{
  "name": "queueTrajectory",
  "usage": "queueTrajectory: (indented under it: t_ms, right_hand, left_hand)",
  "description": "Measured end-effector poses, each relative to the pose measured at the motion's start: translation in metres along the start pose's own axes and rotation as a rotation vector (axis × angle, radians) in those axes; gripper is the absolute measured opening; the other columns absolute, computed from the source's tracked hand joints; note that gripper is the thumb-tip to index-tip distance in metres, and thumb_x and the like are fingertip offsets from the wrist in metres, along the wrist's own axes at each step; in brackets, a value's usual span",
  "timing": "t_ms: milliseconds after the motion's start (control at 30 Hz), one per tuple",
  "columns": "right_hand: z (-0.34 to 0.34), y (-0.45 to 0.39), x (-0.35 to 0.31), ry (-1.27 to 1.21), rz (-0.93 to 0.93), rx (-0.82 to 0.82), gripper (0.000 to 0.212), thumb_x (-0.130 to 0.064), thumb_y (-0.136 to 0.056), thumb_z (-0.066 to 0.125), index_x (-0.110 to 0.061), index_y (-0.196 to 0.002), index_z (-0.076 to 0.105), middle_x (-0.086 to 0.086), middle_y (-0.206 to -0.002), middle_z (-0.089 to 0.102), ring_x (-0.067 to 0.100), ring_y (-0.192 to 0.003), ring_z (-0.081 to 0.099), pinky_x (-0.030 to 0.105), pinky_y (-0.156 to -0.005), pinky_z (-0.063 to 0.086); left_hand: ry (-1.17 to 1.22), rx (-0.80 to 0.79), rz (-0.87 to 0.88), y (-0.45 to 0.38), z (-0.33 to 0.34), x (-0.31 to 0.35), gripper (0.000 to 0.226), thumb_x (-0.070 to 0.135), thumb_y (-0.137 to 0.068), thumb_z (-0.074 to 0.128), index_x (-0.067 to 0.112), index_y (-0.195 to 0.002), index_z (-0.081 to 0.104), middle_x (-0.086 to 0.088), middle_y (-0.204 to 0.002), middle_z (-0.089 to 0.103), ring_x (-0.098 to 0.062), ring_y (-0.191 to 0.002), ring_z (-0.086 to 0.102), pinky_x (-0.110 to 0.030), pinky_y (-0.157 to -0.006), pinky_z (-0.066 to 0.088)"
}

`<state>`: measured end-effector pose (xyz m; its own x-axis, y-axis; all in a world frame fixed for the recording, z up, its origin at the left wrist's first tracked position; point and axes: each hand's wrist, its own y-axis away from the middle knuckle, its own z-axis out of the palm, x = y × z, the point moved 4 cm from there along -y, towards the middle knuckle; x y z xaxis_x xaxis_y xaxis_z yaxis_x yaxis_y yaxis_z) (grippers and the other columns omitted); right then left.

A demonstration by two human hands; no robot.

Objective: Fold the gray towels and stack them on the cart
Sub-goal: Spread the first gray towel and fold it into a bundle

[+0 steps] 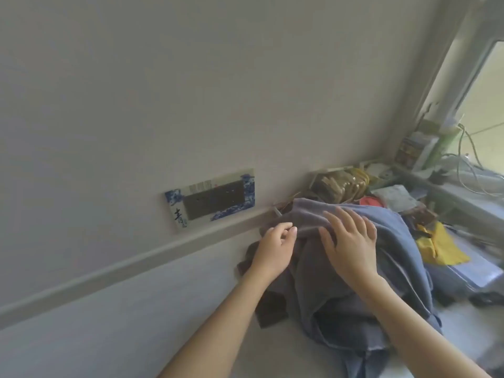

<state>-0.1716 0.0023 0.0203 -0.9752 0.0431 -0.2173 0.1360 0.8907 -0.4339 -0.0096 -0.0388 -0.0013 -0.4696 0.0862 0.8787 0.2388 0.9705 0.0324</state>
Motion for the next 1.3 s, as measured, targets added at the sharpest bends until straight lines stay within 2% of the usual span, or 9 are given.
queueTrajectory:
  t_ms: [100, 200, 300, 433, 533, 633, 800, 933, 1300]
  right_hand:
    - [0.007, -0.012, 0.022, 0.037, 0.019, -0.046, 0.045, -0.049, -0.093, 0.041, -0.025, -0.129, 0.055, 0.003, -0.132, 0.056, 0.026, -0.127, 0.044, 0.042, -0.108, 0.017]
    - [0.016, -0.016, 0.036, 0.067, -0.036, -0.074, 0.046, -0.053, -0.089, 0.034, -0.026, -0.106, 0.067, -0.001, -0.096, 0.067, 0.026, -0.093, 0.055, 0.04, -0.086, 0.034]
    - [0.016, -0.017, 0.044, -0.023, -0.062, 0.0, 0.041, -0.049, -0.086, 0.039, -0.022, -0.084, 0.07, -0.002, -0.078, 0.063, 0.026, -0.074, 0.055, 0.037, -0.07, 0.041]
    - [0.011, -0.024, 0.04, -0.22, -0.03, 0.069, 0.035, -0.045, -0.085, 0.046, -0.017, -0.078, 0.067, 0.0, -0.074, 0.064, 0.026, -0.072, 0.057, 0.037, -0.067, 0.047]
    - [0.0, -0.033, 0.03, -0.347, -0.02, 0.064, 0.03, -0.04, -0.085, 0.051, -0.014, -0.081, 0.067, 0.001, -0.079, 0.066, 0.026, -0.078, 0.06, 0.033, -0.071, 0.045]
    - [-0.012, -0.037, 0.008, -0.391, -0.057, 0.066, 0.025, -0.033, -0.085, 0.054, -0.013, -0.086, 0.068, 0.003, -0.084, 0.068, 0.026, -0.084, 0.061, 0.032, -0.073, 0.044]
    - [-0.026, -0.024, -0.067, -0.484, -0.136, 0.073, 0.032, -0.039, -0.088, 0.051, -0.013, -0.093, 0.068, 0.002, -0.09, 0.067, 0.022, -0.086, 0.06, 0.035, -0.073, 0.048]
    - [-0.021, -0.005, -0.156, -0.563, -0.246, -0.007, 0.039, -0.049, -0.089, 0.048, -0.015, -0.094, 0.066, 0.0, -0.09, 0.064, 0.02, -0.083, 0.059, 0.037, -0.069, 0.051]
    - [0.062, 0.152, -0.398, -0.682, -0.412, -0.497, 0.026, -0.035, -0.092, 0.054, -0.012, -0.095, 0.067, 0.006, -0.093, 0.063, 0.025, -0.086, 0.058, 0.028, -0.071, 0.037]
  left_hand:
    - [-0.008, -0.029, -0.074, -0.016, 0.023, -0.002, 0.047, 0.049, -0.095, 0.042, 0.025, -0.136, 0.047, -0.002, -0.133, 0.052, -0.017, -0.122, 0.048, -0.033, -0.104, 0.039]
    - [-0.194, -0.026, -0.089, -0.027, 0.039, -0.004, 0.046, 0.052, -0.092, 0.046, 0.031, -0.133, 0.051, -0.002, -0.132, 0.054, -0.026, -0.125, 0.042, -0.041, -0.105, 0.037]
    - [-0.118, 0.014, -0.11, -0.036, 0.043, -0.012, 0.028, 0.049, -0.087, 0.058, 0.036, -0.111, 0.066, -0.003, -0.119, 0.058, -0.026, -0.119, 0.049, -0.041, -0.103, 0.039]
    - [0.106, 0.043, -0.106, -0.036, 0.043, -0.019, 0.026, 0.07, -0.063, 0.063, 0.052, -0.081, 0.066, 0.008, -0.111, 0.057, -0.015, -0.112, 0.055, -0.041, -0.101, 0.044]
    - [0.295, 0.007, -0.093, -0.034, 0.044, -0.017, 0.042, 0.073, -0.06, 0.063, 0.043, -0.09, 0.07, 0.0, -0.119, 0.056, -0.011, -0.114, 0.054, -0.036, -0.102, 0.045]
    - [0.499, 0.022, -0.104, -0.022, 0.024, -0.007, 0.031, 0.059, -0.068, 0.068, 0.03, -0.08, 0.07, -0.01, -0.111, 0.062, -0.018, -0.102, 0.059, -0.038, -0.1, 0.045]
    - [0.788, 0.127, -0.075, 0.017, -0.051, 0.0, 0.014, 0.024, -0.092, 0.055, 0.013, -0.087, 0.062, -0.008, -0.088, 0.065, -0.021, -0.086, 0.06, -0.042, -0.091, 0.047]
    - [0.761, 0.276, -0.036, 0.07, -0.135, -0.023, 0.022, 0.022, -0.097, 0.048, 0.013, -0.081, 0.059, 0.001, -0.073, 0.066, -0.006, -0.065, 0.062, -0.026, -0.07, 0.049]
    - [0.418, 0.67, -0.285, 0.275, -0.311, -0.201, 0.025, 0.029, -0.095, 0.055, 0.012, -0.078, 0.061, -0.009, -0.084, 0.063, -0.018, -0.085, 0.057, -0.034, -0.081, 0.044]
